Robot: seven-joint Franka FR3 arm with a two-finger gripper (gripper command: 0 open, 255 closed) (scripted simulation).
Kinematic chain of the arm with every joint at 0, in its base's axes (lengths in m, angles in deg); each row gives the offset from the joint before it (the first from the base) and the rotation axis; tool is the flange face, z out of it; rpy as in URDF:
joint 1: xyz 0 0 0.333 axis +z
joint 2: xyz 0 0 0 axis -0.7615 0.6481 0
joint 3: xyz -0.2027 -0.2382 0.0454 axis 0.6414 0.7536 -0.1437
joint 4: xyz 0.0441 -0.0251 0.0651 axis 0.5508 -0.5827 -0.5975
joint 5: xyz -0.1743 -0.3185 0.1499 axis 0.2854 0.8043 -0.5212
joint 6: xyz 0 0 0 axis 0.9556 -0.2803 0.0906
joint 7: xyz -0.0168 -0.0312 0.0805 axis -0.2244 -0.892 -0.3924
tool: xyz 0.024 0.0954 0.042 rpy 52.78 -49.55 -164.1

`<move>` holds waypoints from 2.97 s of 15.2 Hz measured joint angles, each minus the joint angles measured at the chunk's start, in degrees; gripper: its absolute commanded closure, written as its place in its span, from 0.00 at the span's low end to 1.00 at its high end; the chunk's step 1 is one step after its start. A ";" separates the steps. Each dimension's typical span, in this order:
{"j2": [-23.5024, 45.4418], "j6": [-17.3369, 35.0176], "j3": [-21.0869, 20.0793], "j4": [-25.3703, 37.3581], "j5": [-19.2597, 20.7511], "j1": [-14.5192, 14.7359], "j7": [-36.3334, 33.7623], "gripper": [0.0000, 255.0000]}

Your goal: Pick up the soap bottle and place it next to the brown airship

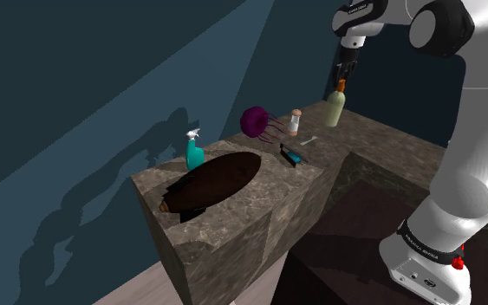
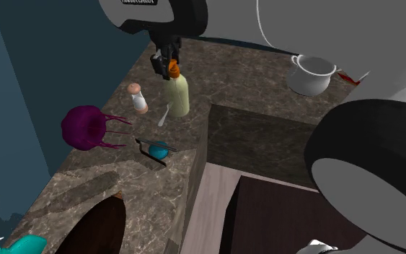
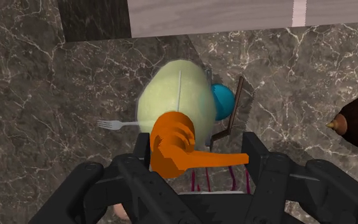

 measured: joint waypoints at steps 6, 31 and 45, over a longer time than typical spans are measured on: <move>-0.42 -4.33 0.17 3.98 0.25 -0.18 -0.15 1.00; -27.35 0.19 -11.77 -27.23 12.20 20.04 -33.67 1.00; -27.43 6.32 -15.36 -34.02 12.17 22.94 -40.80 1.00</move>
